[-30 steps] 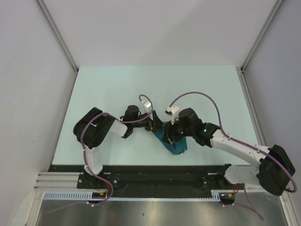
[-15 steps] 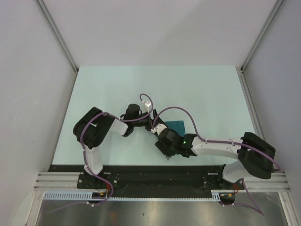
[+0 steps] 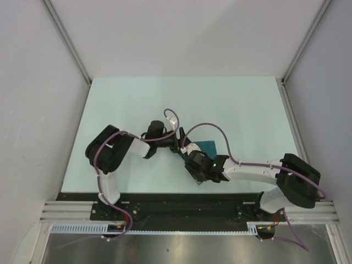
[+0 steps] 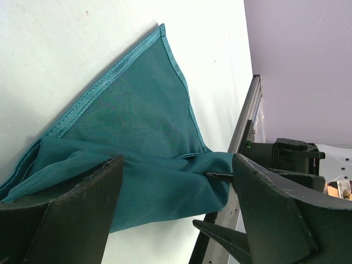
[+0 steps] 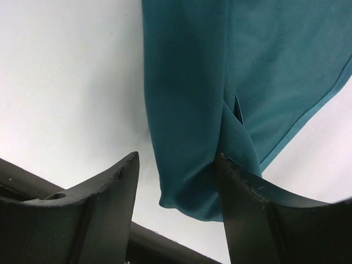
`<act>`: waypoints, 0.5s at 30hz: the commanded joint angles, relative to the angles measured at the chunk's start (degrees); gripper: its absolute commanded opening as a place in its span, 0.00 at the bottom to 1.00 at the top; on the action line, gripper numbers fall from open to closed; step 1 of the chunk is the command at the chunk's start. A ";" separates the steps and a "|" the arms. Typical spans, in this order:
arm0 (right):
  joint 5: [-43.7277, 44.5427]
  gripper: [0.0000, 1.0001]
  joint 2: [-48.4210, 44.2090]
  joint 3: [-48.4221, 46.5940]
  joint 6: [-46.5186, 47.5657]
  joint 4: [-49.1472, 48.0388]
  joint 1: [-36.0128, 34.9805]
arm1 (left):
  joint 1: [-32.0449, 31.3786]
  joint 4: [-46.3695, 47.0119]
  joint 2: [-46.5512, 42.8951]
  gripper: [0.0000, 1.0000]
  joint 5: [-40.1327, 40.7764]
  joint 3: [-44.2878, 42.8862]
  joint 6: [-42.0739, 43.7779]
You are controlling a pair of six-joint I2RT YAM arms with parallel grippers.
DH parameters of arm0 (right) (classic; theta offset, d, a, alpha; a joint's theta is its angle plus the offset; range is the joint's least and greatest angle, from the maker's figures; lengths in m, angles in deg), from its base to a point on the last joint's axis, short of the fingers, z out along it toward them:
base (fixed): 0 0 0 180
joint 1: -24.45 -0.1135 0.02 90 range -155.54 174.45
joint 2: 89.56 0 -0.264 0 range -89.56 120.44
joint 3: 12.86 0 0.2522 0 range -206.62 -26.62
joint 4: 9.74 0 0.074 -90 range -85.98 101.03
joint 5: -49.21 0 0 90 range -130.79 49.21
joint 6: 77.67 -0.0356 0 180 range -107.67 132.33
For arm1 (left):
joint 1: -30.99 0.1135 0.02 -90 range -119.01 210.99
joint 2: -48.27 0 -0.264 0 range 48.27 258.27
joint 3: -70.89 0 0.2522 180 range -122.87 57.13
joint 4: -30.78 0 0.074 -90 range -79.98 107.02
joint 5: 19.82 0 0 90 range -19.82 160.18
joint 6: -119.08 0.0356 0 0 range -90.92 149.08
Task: Fold the napkin, place the utensils inside, and roll it up
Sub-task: Roll the napkin with the utensil
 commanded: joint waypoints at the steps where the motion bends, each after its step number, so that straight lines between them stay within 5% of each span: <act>1: 0.97 0.62 0.61 -0.25 -2.51 3.77 2.17 | -0.38 -11.25 2.70 0.88 4.67 2.12 3.25; 8: -8.15 0.54 2.18 0.80 -2.60 3.33 5.87 | -0.46 -11.51 1.56 0.88 4.67 1.59 3.25; 15: -18.53 0.25 2.11 3.17 -1.73 2.01 11.49 | -0.11 -10.90 -0.55 0.90 3.53 -0.34 2.63</act>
